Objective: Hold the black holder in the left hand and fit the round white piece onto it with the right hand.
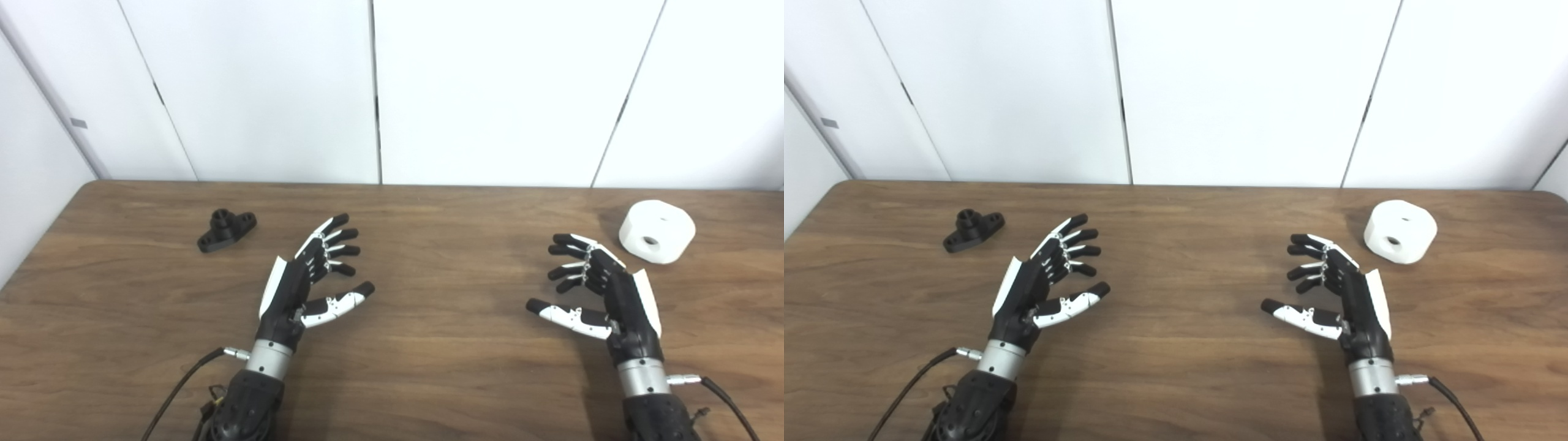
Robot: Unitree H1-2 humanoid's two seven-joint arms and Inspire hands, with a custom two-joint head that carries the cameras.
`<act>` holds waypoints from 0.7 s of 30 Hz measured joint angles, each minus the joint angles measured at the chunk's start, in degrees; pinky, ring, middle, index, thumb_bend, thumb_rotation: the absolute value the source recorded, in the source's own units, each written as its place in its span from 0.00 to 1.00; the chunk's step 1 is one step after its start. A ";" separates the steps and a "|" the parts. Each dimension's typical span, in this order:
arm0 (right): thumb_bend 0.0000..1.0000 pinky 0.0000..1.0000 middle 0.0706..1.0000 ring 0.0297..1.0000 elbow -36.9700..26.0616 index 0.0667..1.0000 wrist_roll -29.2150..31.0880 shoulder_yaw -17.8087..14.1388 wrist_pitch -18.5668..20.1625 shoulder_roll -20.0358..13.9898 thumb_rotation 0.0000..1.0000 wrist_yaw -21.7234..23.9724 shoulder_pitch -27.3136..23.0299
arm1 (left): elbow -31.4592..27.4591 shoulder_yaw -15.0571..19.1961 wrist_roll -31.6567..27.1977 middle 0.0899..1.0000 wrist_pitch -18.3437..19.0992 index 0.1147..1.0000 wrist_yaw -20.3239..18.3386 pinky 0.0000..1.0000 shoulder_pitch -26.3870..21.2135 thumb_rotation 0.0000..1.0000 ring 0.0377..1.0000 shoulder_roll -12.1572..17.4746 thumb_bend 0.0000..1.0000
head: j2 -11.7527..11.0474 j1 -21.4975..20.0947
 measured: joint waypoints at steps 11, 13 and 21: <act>0.68 0.43 0.67 0.53 -0.01 0.70 -0.08 0.03 0.00 -0.01 0.00 0.00 0.00 | 0.09 -0.06 0.04 0.80 -0.02 0.85 0.04 0.58 -0.09 0.00 0.73 0.01 0.65 | 0.26 0.17; 0.68 0.42 0.67 0.52 -0.02 0.70 -0.10 0.03 0.00 -0.01 0.00 0.00 0.00 | 0.09 -0.11 0.33 0.80 -0.03 0.84 0.05 0.58 -0.09 0.00 0.73 0.02 0.66 | 0.09 0.61; 0.68 0.43 0.67 0.53 0.15 0.71 0.27 -0.09 -0.10 -0.56 0.00 0.11 0.00 | 0.82 -0.55 1.21 0.79 -0.46 0.82 0.13 0.61 -0.64 0.00 0.73 -0.44 0.66 | -2.45 14.18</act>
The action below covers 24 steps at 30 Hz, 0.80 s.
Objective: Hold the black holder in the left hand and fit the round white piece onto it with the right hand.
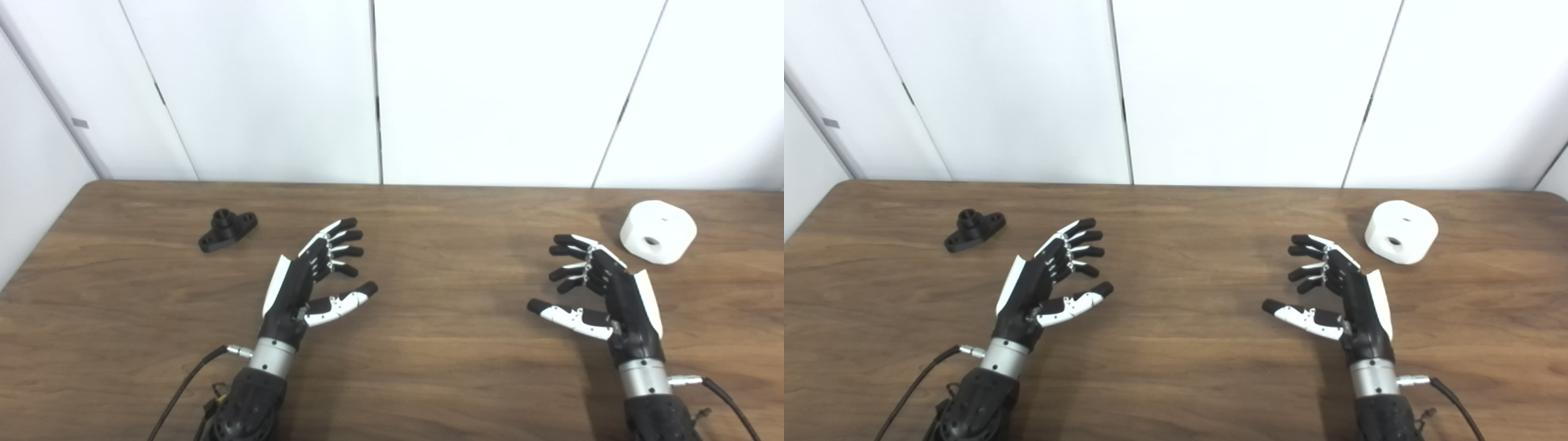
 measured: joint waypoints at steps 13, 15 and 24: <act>0.64 0.44 0.69 0.54 -0.41 0.72 -0.80 -1.73 2.72 -1.99 0.00 0.27 0.68 | 5.50 -2.09 3.60 0.82 -3.55 0.80 2.39 0.59 -4.10 0.00 0.74 -3.88 0.66 | -3.62 8.14; 0.64 0.44 0.69 0.54 -0.55 0.72 -1.75 -1.65 3.03 -1.99 0.00 0.01 0.75 | 5.66 -2.11 3.82 0.82 -3.64 0.80 2.51 0.58 -4.25 0.00 0.74 -3.99 0.66 | -3.70 8.23; 0.64 0.44 0.69 0.54 -1.61 0.72 -2.70 -1.56 3.89 -1.92 0.00 -0.09 1.54 | 5.56 -2.07 5.07 0.77 -3.69 0.74 4.33 0.59 -4.32 0.00 0.74 -3.95 0.67 | -3.18 8.23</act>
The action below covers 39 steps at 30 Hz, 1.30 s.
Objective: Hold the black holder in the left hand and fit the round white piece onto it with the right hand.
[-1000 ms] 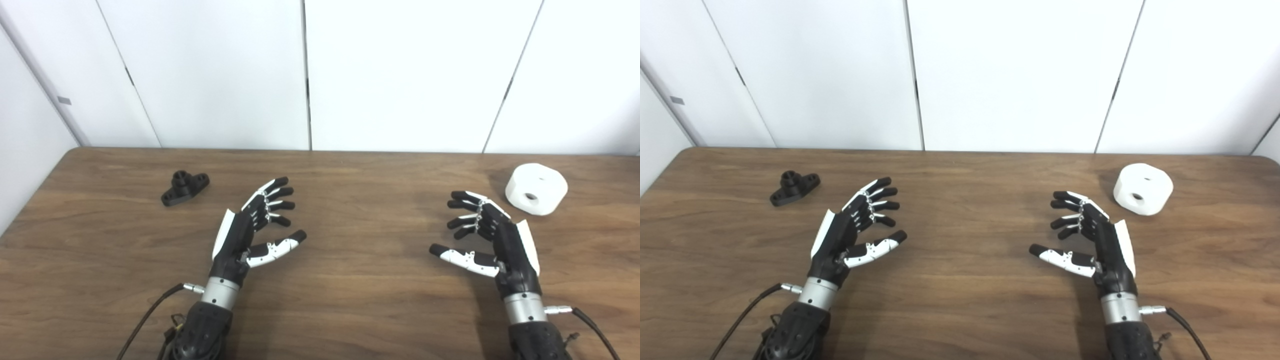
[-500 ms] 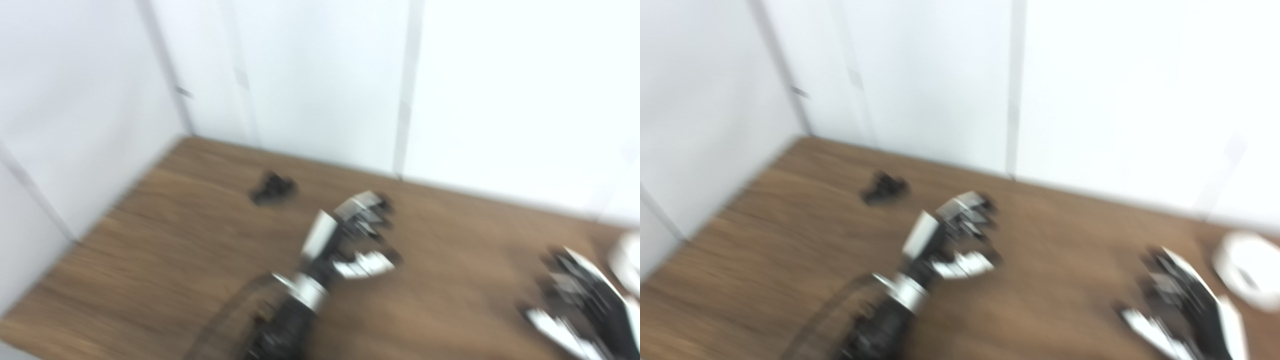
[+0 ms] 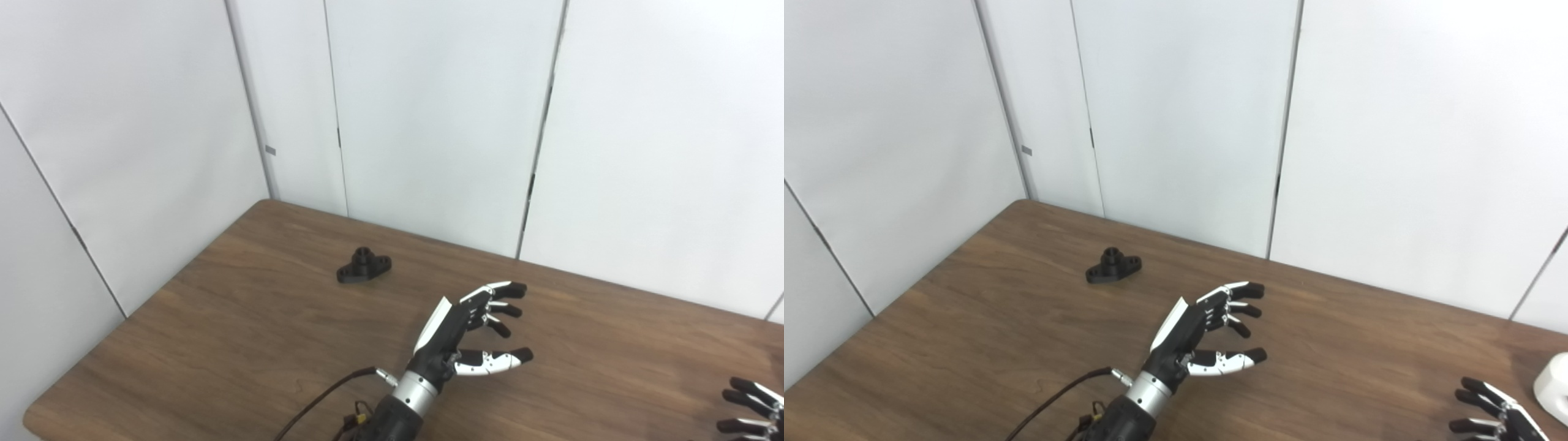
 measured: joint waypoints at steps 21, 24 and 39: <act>0.64 0.43 0.68 0.53 -0.53 0.70 0.54 -0.17 1.02 -0.22 0.00 1.25 -0.03 | -14.45 2.70 8.81 0.73 18.19 0.70 -4.99 0.57 -2.43 0.00 0.69 14.11 0.72 | 0.97 0.97; 0.64 0.43 0.68 0.53 -0.57 0.70 0.55 -0.22 1.28 -0.30 0.00 1.36 -0.03 | -15.20 4.62 8.75 0.74 18.90 0.71 -5.05 0.59 -2.46 0.00 0.71 16.00 0.74 | 0.97 1.06; 0.51 0.43 0.68 0.45 -2.14 0.71 0.26 -0.27 2.42 -0.31 0.00 1.54 0.06 | -16.77 12.03 15.21 0.83 23.80 0.67 -0.67 0.76 -4.47 0.03 0.85 23.14 0.79 | 1.32 1.23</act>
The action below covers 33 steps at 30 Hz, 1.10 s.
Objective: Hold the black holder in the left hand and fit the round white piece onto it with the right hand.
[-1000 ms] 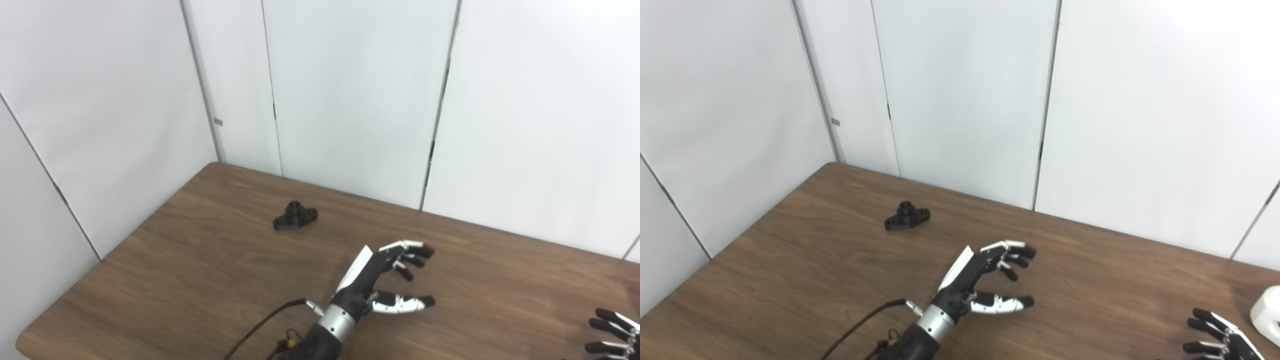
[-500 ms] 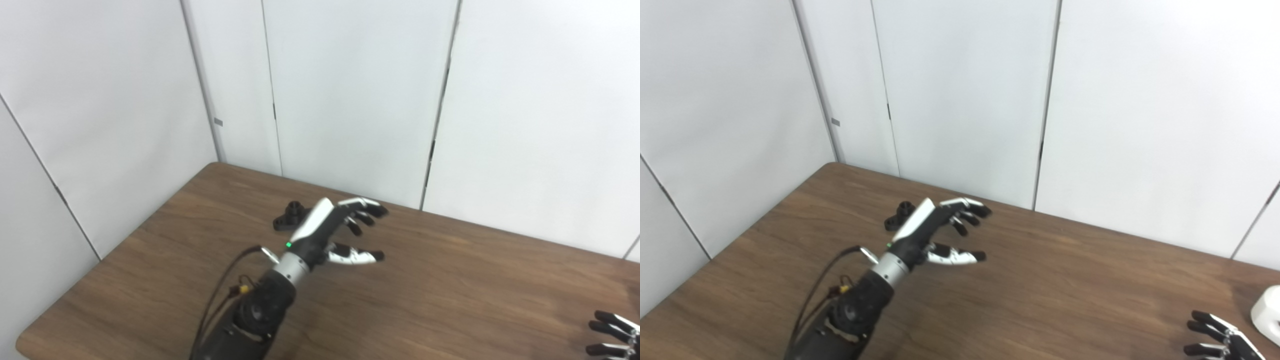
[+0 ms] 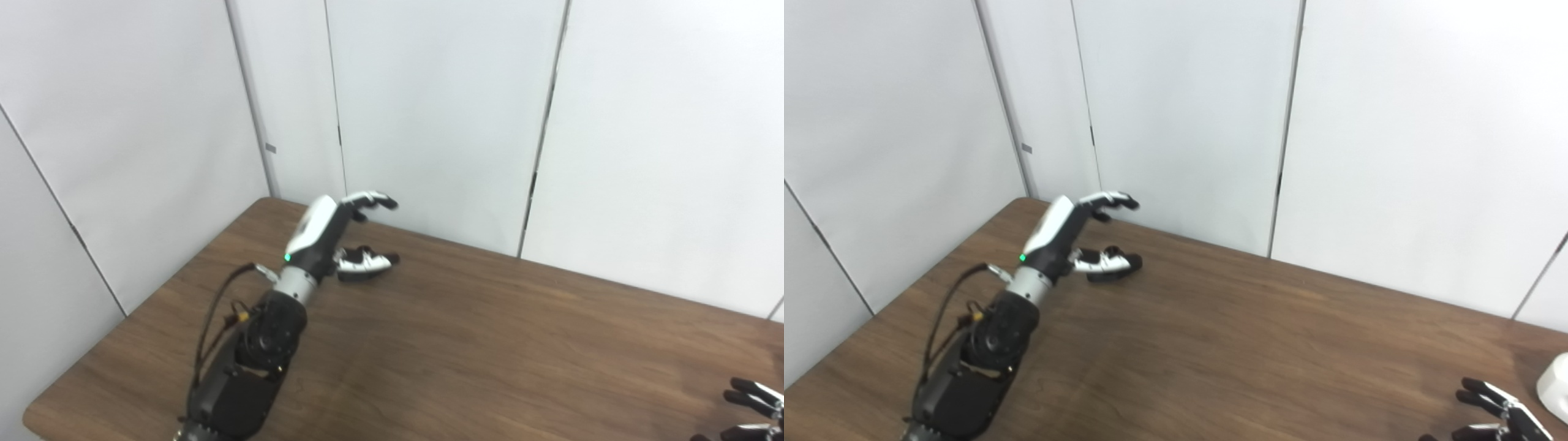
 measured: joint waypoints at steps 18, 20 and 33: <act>0.51 0.43 0.68 0.45 -2.81 0.71 0.00 0.00 2.89 0.04 0.00 0.35 0.59 | 10.46 -1.66 8.08 1.00 9.83 0.61 0.66 1.00 -3.18 0.28 1.00 7.46 1.00 | 0.70 0.00; 0.51 0.43 0.68 0.45 -3.32 0.71 0.01 0.00 2.91 0.03 0.00 0.41 0.72 | 10.91 -3.32 9.57 1.00 11.28 0.67 0.22 1.00 -3.15 0.36 1.00 7.78 1.00 | 0.79 0.09; 0.51 0.43 0.68 0.45 -3.69 0.70 0.02 -0.02 2.97 0.00 0.00 0.56 0.96 | 17.60 -10.47 13.31 1.00 14.49 0.74 -1.94 0.93 -4.24 0.42 1.00 9.42 1.00 | 0.97 -0.09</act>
